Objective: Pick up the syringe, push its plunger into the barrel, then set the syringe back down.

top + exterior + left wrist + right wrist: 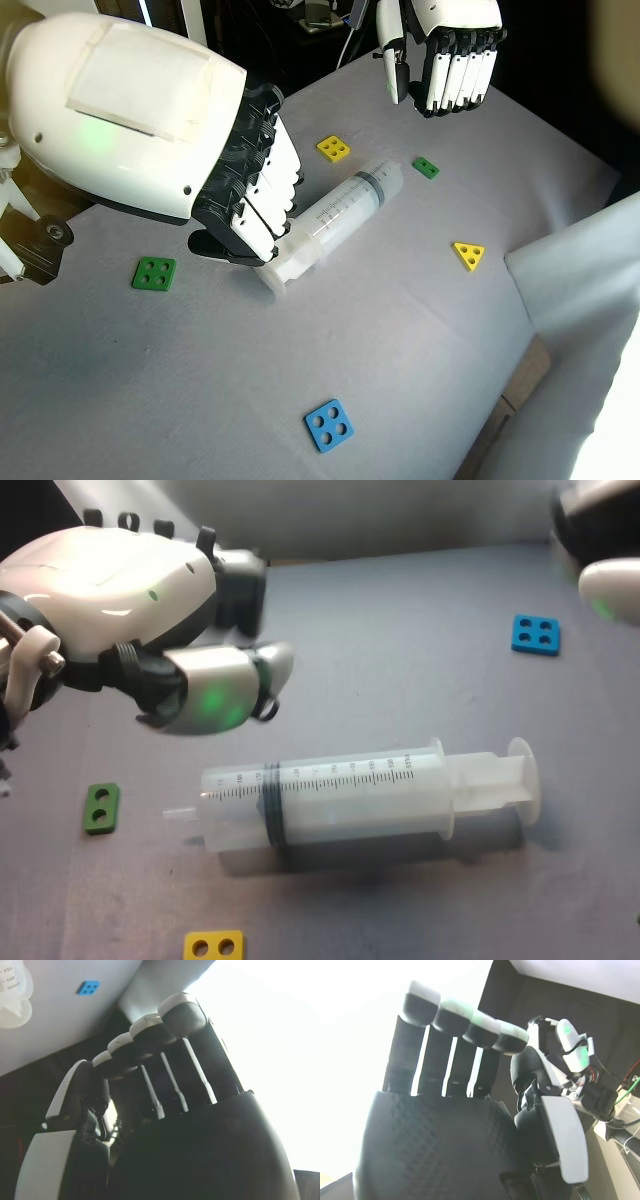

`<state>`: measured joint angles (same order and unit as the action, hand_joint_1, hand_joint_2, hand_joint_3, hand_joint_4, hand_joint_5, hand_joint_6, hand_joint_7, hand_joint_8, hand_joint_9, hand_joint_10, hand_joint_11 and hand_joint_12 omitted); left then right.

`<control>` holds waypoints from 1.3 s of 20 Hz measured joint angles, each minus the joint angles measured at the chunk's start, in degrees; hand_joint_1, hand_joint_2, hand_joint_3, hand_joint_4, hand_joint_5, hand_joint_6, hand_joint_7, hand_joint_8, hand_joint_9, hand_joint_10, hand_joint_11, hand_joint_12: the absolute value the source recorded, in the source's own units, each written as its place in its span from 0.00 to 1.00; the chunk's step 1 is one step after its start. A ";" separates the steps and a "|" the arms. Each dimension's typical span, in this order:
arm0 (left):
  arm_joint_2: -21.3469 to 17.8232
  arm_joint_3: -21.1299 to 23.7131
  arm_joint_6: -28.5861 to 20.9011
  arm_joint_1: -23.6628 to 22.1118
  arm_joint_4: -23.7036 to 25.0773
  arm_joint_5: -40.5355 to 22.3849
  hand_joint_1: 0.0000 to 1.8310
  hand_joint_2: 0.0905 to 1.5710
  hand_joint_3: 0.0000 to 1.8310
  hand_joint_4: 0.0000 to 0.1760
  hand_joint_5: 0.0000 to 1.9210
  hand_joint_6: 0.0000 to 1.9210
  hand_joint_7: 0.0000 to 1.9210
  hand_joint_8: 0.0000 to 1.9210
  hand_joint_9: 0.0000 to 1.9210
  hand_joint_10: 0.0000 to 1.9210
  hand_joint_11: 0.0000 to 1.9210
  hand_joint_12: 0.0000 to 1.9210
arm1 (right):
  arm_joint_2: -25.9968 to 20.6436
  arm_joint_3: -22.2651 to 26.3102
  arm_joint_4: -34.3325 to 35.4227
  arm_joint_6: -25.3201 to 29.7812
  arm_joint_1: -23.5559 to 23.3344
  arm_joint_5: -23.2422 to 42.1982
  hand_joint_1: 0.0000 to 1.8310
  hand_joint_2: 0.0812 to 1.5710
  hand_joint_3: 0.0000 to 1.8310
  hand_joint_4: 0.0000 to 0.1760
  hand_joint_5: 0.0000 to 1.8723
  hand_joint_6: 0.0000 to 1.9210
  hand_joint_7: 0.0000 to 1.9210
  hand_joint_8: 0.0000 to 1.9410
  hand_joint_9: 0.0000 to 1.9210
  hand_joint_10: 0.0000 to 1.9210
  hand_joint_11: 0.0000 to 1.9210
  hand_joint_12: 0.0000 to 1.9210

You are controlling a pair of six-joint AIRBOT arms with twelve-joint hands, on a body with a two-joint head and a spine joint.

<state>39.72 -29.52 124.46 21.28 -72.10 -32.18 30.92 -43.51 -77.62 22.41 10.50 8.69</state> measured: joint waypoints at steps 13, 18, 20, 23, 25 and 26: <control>0.00 -0.20 2.14 -1.29 -7.32 -3.32 0.00 0.93 0.00 0.00 0.12 0.00 0.12 0.00 0.09 0.00 0.00 0.16 | 0.00 0.46 -1.05 -0.07 -0.07 -0.70 0.00 0.87 0.00 0.00 0.07 0.00 0.05 0.00 0.04 0.00 0.00 0.09; 1.66 -0.11 1.81 -0.11 -8.04 -4.35 0.00 0.93 0.00 0.00 0.12 0.00 0.11 0.00 0.08 0.00 0.00 0.17 | 0.00 0.61 -1.03 -0.24 0.22 -0.90 0.00 0.87 0.00 0.00 0.05 0.00 0.03 0.00 0.02 0.00 0.00 0.07; 2.47 -0.11 -2.25 2.36 -4.44 -5.03 0.00 0.93 0.00 0.00 0.13 0.00 0.12 0.00 0.08 0.00 0.00 0.17 | 0.00 0.90 -1.03 -0.74 0.55 -1.03 0.00 0.86 0.00 0.00 0.06 0.00 0.04 0.00 0.03 0.00 0.00 0.11; 4.59 -0.11 -8.17 6.21 -2.03 -7.21 0.00 0.93 0.00 0.00 0.13 0.00 0.13 0.00 0.10 0.00 0.00 0.19 | 0.00 0.98 -1.03 -1.33 0.55 -1.07 0.00 0.86 0.00 0.00 0.05 0.00 0.03 0.00 0.02 0.00 0.00 0.08; 6.86 -0.48 -9.75 8.00 0.57 -9.18 0.00 0.93 0.00 0.00 0.13 0.00 0.13 0.00 0.10 0.00 0.00 0.20 | 0.04 1.05 -1.05 -1.62 0.55 -1.07 0.00 0.87 0.00 0.00 0.06 0.00 0.04 0.00 0.02 0.00 0.00 0.07; 8.26 -0.81 -10.36 8.96 1.42 -10.32 0.00 0.93 0.00 0.00 0.13 0.00 0.13 0.00 0.10 0.00 0.00 0.21 | 0.04 1.11 -1.03 -1.68 0.55 -1.03 0.00 0.87 0.00 0.00 0.07 0.00 0.05 0.00 0.03 0.00 0.00 0.11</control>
<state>47.99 -30.33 114.10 30.24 -70.67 -42.50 30.96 -42.39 -78.65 20.73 11.05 7.66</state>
